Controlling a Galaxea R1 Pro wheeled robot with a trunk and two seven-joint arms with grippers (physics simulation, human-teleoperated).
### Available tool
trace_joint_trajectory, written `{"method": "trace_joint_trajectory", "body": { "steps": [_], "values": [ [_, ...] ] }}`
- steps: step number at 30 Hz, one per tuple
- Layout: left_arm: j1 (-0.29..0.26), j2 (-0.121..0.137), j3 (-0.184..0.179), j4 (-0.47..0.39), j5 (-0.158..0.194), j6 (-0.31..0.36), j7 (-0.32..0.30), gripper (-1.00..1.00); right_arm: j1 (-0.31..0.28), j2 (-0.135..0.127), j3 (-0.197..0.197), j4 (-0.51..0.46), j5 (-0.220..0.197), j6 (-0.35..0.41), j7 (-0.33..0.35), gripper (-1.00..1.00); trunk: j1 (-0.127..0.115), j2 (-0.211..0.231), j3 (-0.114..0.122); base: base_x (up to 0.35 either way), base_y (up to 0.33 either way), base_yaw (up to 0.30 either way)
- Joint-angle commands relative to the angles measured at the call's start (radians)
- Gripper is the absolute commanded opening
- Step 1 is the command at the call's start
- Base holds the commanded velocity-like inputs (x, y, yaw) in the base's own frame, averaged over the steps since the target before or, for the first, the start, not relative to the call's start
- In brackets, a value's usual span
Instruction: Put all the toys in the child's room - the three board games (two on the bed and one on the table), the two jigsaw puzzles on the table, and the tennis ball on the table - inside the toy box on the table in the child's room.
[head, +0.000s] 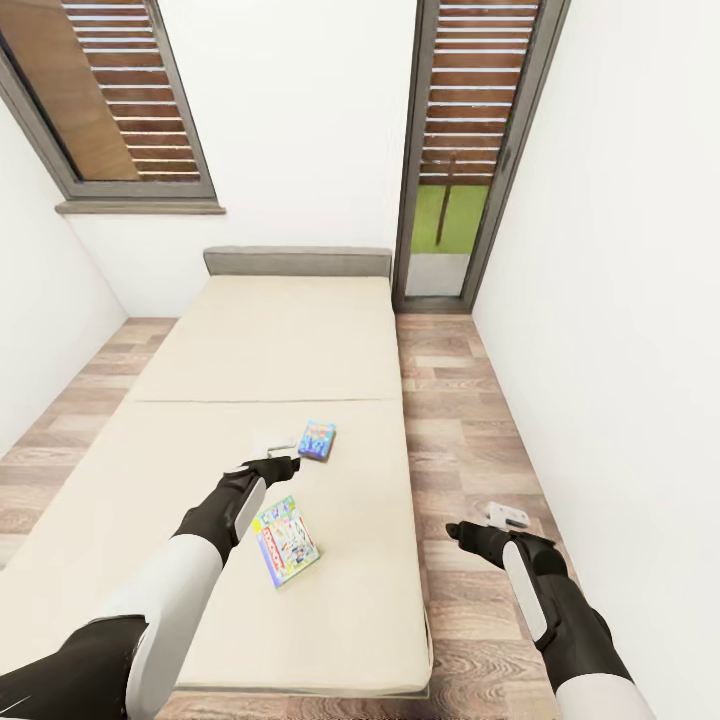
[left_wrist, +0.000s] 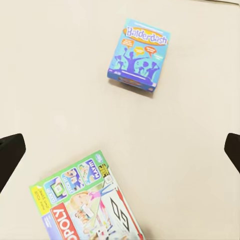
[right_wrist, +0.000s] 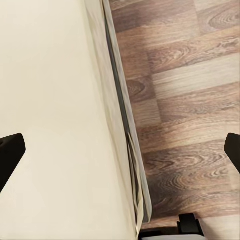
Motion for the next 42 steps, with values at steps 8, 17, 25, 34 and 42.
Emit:
{"method": "trace_joint_trajectory", "body": {
  "steps": [8, 17, 25, 34, 42],
  "values": [
    [0.0, 0.001, 0.004, -0.002, 0.001, 0.006, 0.001, 1.0, -0.001, 0.001, -0.002, -0.001, -0.008, 0.005, -0.004, 1.0, 0.0, -0.002, -0.015, 0.0, 0.0, 0.0],
    [0.0, 0.003, 0.004, -0.002, 0.001, -0.008, 0.001, 1.0, -0.001, 0.001, -0.003, -0.001, -0.009, 0.004, -0.004, 1.0, 0.0, -0.002, -0.029, 0.0, 0.0, 0.0],
    [0.0, 0.0, 0.003, 0.0, 0.001, -0.067, 0.001, 1.0, -0.001, 0.001, -0.003, -0.001, -0.009, 0.004, -0.004, 1.0, 0.0, -0.002, -0.042, 0.0, 0.0, 0.0],
    [0.0, -0.001, 0.003, 0.001, 0.001, -0.081, 0.001, 1.0, -0.001, 0.001, -0.003, -0.001, -0.009, 0.004, -0.004, 1.0, 0.0, -0.002, -0.057, 0.0, 0.0, 0.0],
    [0.0, 0.0, 0.001, 0.001, 0.001, -0.082, 0.001, 1.0, -0.001, 0.0, -0.003, -0.001, -0.009, 0.004, -0.004, 1.0, 0.0, -0.002, -0.07, 0.0, 0.0, 0.0]
  ]
}}
